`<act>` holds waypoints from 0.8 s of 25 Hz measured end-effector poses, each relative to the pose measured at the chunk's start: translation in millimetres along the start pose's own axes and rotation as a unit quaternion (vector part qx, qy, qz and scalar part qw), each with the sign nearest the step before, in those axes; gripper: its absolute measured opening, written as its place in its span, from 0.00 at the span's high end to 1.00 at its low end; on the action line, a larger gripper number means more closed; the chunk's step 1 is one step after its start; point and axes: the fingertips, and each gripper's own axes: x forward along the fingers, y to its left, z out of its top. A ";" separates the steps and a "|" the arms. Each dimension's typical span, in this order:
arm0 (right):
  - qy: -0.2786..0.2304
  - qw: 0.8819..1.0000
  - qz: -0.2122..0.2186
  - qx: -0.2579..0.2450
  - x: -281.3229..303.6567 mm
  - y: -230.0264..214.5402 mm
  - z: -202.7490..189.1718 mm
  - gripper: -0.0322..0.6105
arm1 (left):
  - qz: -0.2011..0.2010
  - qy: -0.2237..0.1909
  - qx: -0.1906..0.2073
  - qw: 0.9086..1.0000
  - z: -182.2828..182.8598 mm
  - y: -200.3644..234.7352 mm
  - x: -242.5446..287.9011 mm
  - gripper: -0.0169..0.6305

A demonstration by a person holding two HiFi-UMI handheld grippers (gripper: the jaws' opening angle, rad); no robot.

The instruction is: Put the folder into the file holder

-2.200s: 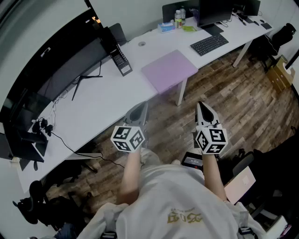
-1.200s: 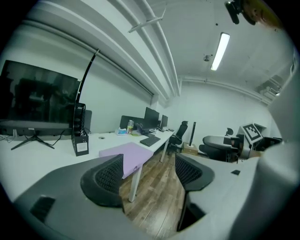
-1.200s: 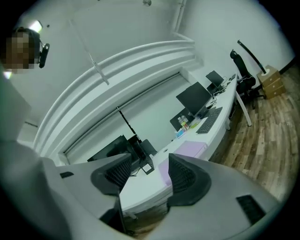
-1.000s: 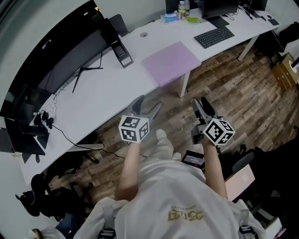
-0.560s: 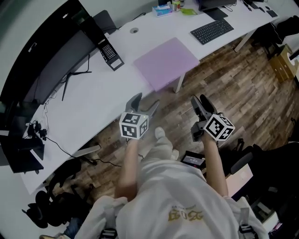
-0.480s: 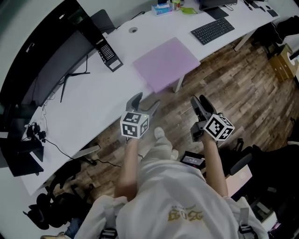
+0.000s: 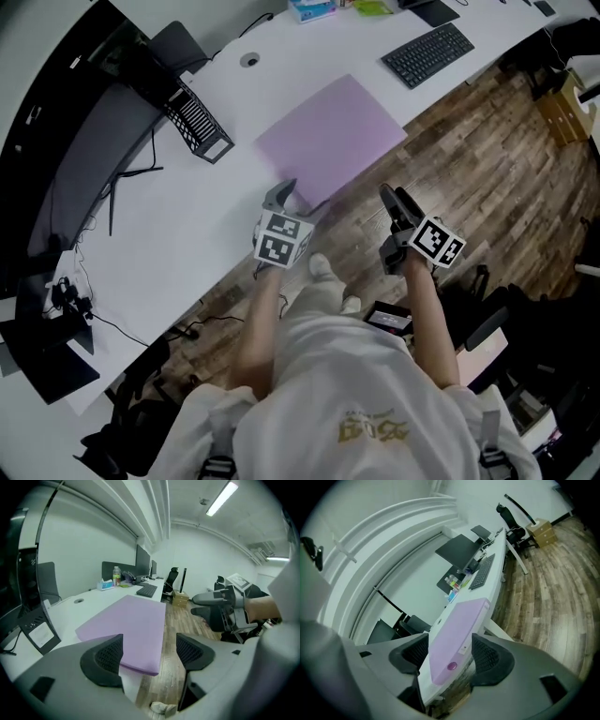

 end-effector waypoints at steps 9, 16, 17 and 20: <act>-0.018 0.997 -0.035 0.074 43.5 -38.8 4.9 0.47 | -0.065 0.069 0.067 0.993 -6.0 8.9 39.9 0.41; -0.018 0.993 -0.050 0.107 58.4 -62.9 5.3 0.46 | -0.091 0.123 0.103 0.983 -14.1 5.8 59.0 0.36; -0.015 0.992 -0.052 0.110 60.2 -65.8 4.9 0.46 | -0.091 0.134 0.109 0.981 -16.2 4.7 61.5 0.35; -0.013 0.991 -0.044 0.125 68.6 -72.2 8.0 0.46 | -0.083 0.154 0.116 0.978 -20.5 4.9 68.0 0.30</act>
